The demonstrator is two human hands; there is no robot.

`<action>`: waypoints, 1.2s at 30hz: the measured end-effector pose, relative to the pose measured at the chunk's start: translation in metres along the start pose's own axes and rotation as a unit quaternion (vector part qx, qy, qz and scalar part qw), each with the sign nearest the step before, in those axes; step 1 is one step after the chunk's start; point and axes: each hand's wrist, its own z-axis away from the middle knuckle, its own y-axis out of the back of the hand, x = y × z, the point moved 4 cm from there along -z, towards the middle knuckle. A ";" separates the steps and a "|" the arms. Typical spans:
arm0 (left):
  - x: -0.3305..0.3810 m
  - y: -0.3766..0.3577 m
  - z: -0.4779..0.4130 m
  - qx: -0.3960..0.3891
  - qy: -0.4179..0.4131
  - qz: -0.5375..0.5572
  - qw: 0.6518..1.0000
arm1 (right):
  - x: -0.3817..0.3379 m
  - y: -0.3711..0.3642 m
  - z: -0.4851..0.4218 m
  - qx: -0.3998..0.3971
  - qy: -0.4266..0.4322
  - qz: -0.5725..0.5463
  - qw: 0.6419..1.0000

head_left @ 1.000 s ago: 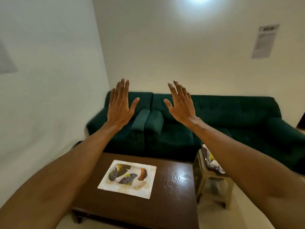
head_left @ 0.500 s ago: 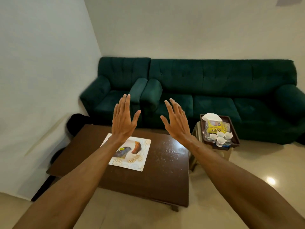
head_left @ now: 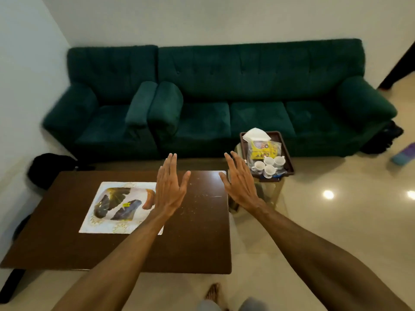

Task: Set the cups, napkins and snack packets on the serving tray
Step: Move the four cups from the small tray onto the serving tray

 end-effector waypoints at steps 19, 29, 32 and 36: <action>0.132 -0.197 -0.102 -0.144 0.020 0.011 0.989 | 0.241 0.043 -0.073 -0.016 -0.116 -0.030 0.993; 0.181 -0.289 -0.151 -0.202 0.041 0.028 0.978 | 0.343 0.034 -0.114 -0.029 -0.158 -0.021 0.987; 0.178 -0.314 -0.162 -0.214 0.049 0.036 0.975 | 0.359 0.024 -0.120 -0.028 -0.174 -0.023 0.984; 0.165 -0.354 -0.173 -0.246 0.048 0.028 0.968 | 0.381 -0.002 -0.124 -0.035 -0.197 -0.034 0.979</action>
